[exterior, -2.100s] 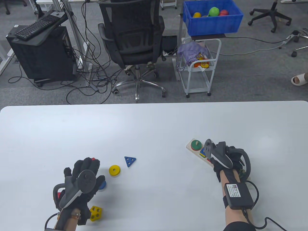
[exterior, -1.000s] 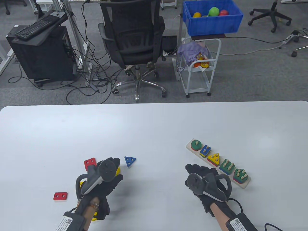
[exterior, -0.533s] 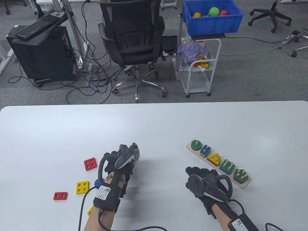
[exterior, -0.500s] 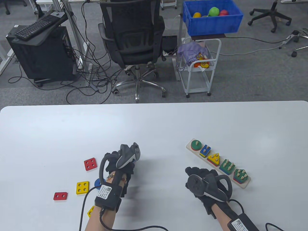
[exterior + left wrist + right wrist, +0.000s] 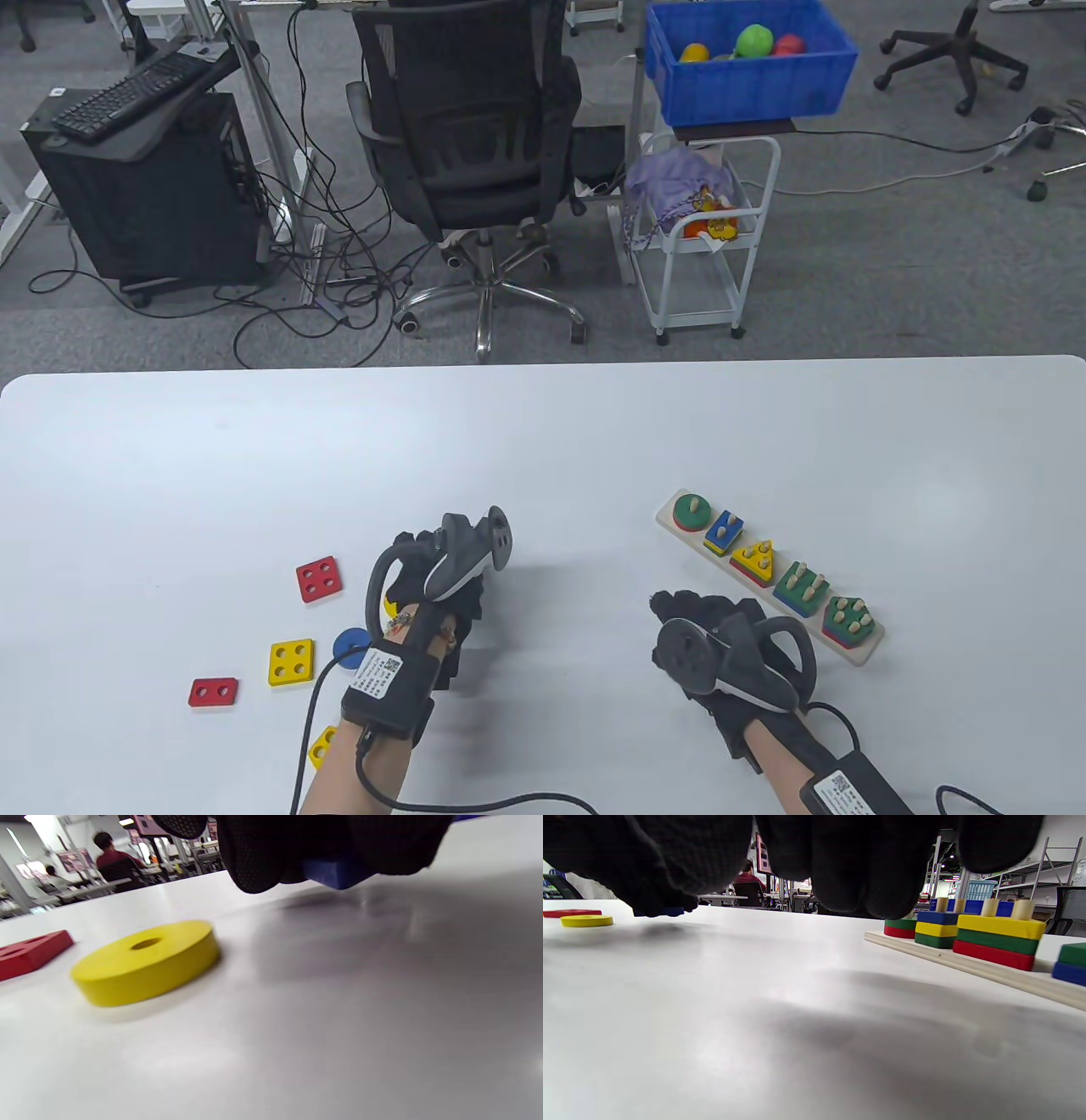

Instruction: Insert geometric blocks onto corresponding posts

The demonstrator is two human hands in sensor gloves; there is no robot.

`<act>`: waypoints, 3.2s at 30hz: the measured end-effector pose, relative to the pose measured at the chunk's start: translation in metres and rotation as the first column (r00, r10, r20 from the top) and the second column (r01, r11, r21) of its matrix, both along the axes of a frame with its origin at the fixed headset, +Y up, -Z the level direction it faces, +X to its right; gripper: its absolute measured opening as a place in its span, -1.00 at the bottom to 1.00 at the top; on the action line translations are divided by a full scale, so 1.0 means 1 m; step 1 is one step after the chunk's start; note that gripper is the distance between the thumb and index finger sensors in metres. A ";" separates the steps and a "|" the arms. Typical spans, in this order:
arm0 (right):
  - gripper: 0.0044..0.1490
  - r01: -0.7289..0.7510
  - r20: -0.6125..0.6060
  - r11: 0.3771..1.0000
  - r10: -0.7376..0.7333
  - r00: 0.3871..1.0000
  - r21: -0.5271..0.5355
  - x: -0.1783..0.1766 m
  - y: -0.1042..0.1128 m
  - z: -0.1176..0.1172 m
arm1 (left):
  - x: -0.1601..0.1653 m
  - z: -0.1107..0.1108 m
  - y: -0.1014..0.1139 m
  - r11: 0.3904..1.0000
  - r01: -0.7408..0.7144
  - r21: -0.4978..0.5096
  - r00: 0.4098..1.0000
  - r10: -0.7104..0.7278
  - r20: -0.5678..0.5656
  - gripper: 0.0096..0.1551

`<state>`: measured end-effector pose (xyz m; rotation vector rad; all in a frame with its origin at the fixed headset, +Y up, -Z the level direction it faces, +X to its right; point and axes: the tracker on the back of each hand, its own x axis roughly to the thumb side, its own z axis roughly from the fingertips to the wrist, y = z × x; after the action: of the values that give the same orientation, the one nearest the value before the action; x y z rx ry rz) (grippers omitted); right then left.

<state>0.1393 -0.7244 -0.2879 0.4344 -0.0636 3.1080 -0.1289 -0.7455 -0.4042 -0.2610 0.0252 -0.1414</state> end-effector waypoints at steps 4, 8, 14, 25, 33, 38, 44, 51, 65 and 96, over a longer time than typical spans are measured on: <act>-0.15 0.088 -0.046 0.994 -0.086 0.995 0.066 -0.005 0.005 0.004 | 0.013 0.018 0.024 0.912 -0.390 -0.129 0.911 0.403 0.090 -0.28; -0.03 0.219 -0.128 0.957 -0.197 0.972 0.190 -0.014 0.017 0.014 | 0.029 0.037 0.037 0.611 -0.719 -0.331 0.637 0.770 0.037 -0.30; 0.11 0.428 -0.276 0.845 -0.349 0.896 0.320 -0.021 0.036 0.031 | 0.046 0.063 0.034 0.159 -0.800 -0.578 0.290 0.946 -0.141 -0.32; -0.07 0.426 -0.331 0.826 -0.312 0.891 0.369 -0.023 0.039 0.036 | 0.048 0.079 0.019 0.015 -0.799 -0.601 0.163 0.967 -0.193 -0.31; -0.07 0.392 -0.223 0.851 -0.331 0.917 0.350 0.003 0.045 0.026 | -0.005 0.088 0.032 0.367 -0.872 -0.324 0.343 0.930 0.130 -0.28; -0.07 0.344 -0.013 0.910 -0.351 0.936 0.230 0.040 0.062 0.003 | -0.066 0.102 0.055 0.643 -0.763 -0.065 0.605 0.746 0.278 -0.27; -0.07 0.208 0.283 0.978 -0.199 0.938 -0.004 0.077 0.072 -0.035 | -0.126 0.123 0.065 0.855 -0.499 0.141 0.859 0.466 0.212 -0.24; -0.07 -0.045 0.442 0.981 0.125 0.888 -0.188 0.081 0.050 -0.074 | -0.159 0.130 0.048 0.952 -0.066 0.300 0.994 0.037 0.101 -0.25; -0.07 -0.145 0.471 0.944 0.277 0.838 -0.298 0.073 0.012 -0.105 | -0.179 0.129 0.042 0.960 -0.105 0.259 0.994 0.100 0.033 -0.25; -0.03 -0.078 -0.010 0.992 0.080 0.997 0.097 -0.014 0.001 0.006 | -0.170 0.127 0.029 0.973 -0.173 0.154 0.984 0.166 0.058 -0.24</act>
<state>0.1255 -0.7237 -0.2822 0.4716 -0.2016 3.1895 -0.2986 -0.7160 -0.2773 -0.1000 -0.0300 0.0252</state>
